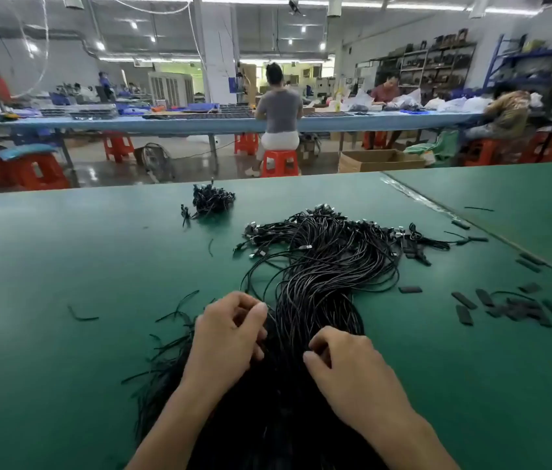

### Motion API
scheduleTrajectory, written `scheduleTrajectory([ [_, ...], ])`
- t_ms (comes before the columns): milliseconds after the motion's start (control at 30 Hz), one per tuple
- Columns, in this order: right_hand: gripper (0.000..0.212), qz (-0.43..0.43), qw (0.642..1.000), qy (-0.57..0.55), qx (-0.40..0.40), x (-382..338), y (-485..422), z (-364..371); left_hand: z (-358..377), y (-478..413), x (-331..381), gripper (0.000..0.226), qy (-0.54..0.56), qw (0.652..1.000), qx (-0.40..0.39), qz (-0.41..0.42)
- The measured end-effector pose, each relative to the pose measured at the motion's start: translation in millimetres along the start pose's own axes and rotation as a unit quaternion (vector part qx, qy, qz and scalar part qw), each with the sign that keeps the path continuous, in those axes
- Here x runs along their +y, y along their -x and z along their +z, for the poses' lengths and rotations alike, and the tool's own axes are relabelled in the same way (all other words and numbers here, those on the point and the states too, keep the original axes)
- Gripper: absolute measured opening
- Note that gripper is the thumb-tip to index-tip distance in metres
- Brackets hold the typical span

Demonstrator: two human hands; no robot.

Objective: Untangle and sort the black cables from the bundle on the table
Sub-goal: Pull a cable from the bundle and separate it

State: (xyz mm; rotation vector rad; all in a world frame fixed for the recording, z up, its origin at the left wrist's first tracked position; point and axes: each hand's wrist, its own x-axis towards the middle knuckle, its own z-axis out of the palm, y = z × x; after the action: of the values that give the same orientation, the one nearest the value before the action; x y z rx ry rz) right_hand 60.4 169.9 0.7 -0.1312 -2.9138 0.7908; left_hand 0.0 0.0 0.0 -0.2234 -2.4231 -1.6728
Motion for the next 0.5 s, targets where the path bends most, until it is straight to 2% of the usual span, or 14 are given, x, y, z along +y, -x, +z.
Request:
scheduleTrajectory([
  [133, 0.021, 0.007, 0.998, 0.056, -0.004, -10, -21, 11, 7, -12, -13, 0.008, -0.005, 0.998, -0.047, -0.036],
  [233, 0.026, 0.022, 0.999, 0.04, -0.019, -5, -24, 23, 11, -8, -30, 0.009, -0.041, 0.997, -0.058, -0.039],
  [400, 0.033, 0.032, 0.998, -0.033, -0.033, 9, -32, 26, 18, 0, -41, 0.016, -0.109, 0.994, -0.031, -0.007],
  [500, 0.043, 0.015, 0.999, -0.038, -0.011, 10, -34, 28, 21, 4, -40, 0.018, -0.119, 0.993, -0.017, -0.01],
])
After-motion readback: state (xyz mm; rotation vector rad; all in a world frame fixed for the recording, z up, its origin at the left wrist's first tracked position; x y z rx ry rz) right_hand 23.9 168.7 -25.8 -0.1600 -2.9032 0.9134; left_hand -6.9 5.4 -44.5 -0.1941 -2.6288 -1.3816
